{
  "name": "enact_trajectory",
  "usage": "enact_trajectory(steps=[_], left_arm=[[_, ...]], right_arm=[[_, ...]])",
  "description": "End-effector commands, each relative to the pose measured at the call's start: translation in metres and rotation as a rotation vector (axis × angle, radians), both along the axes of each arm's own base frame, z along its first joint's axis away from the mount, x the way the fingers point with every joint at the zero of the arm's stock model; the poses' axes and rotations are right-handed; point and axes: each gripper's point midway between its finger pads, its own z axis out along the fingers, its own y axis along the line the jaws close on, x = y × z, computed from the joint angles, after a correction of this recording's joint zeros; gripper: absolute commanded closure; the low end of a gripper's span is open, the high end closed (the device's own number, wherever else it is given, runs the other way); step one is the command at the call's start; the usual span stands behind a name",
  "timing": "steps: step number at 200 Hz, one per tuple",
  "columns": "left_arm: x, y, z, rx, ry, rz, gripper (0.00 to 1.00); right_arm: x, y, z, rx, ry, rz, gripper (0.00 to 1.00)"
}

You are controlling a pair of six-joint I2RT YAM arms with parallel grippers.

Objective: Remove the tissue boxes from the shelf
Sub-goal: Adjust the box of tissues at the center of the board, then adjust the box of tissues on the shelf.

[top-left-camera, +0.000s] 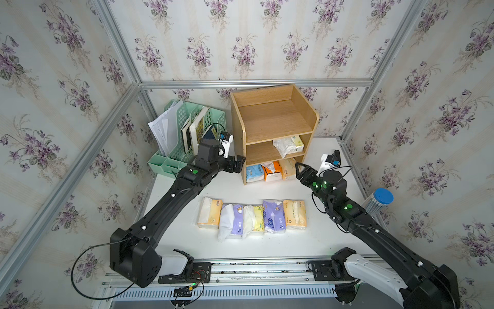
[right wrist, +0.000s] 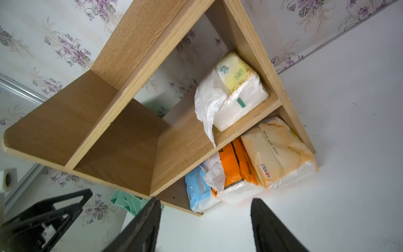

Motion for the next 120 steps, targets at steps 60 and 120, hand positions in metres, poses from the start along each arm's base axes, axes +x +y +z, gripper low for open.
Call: enact_trajectory(steps=[60, 120], left_arm=[[-0.041, -0.019, -0.034, -0.099, -0.080, 0.118, 0.01], [-0.047, -0.051, -0.047, -0.088, -0.064, -0.003, 0.01]], right_arm=[[0.066, 0.017, 0.013, 0.011, -0.024, -0.064, 0.28], [0.095, 0.012, -0.012, -0.011, 0.025, -0.117, 0.27]])
